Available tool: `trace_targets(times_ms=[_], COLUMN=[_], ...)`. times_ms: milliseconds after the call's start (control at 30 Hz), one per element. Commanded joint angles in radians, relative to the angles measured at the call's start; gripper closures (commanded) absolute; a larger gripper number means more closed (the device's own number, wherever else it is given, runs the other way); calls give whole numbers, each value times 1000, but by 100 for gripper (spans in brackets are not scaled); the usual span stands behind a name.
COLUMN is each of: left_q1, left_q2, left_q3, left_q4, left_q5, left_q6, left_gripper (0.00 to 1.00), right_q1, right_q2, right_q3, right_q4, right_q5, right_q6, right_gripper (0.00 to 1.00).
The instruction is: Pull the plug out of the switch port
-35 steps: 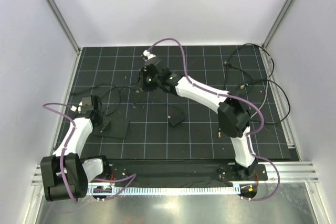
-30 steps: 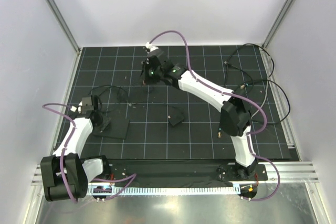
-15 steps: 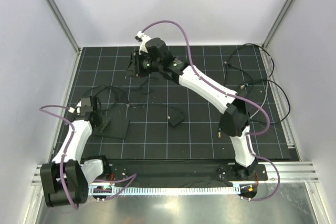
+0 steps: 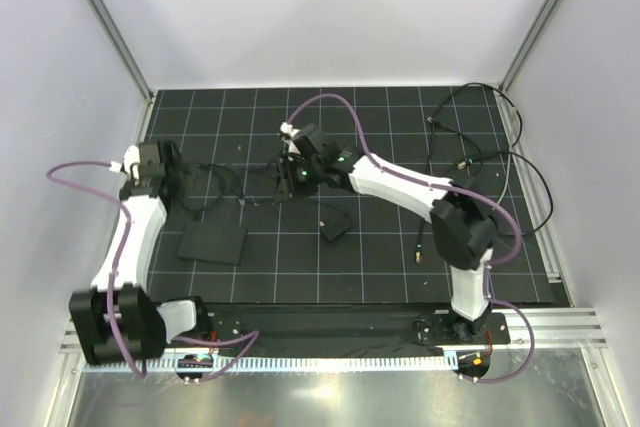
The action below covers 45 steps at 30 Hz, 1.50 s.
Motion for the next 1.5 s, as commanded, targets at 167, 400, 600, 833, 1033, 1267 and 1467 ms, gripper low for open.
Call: trace_targets(times_ms=[167, 400, 600, 833, 1033, 1267, 1467], left_q1=[-12, -52, -59, -64, -70, -70, -70], left_q2=[379, 698, 879, 1050, 1104, 1122, 1144], left_q3=[299, 606, 791, 970, 984, 995, 1009], left_q4=[29, -125, -293, -438, -467, -467, -470], left_q5=[-153, -216, -249, -238, -244, -258, -272], left_q6=[-256, -342, -451, -491, -527, -538, -535], left_gripper=[35, 34, 39, 43, 44, 60, 77], right_q1=[-1, -3, -7, -15, -18, -18, -18], right_q2=[-355, -486, -526, -534, -535, -532, -531], right_q3=[-271, -389, -453, -475, -480, -478, -473], right_q4=[73, 53, 51, 59, 60, 68, 63], right_q5=[26, 108, 165, 176, 185, 184, 190], right_q6=[-39, -73, -90, -90, -93, -84, -81], right_gripper=[60, 60, 60, 61, 61, 61, 61])
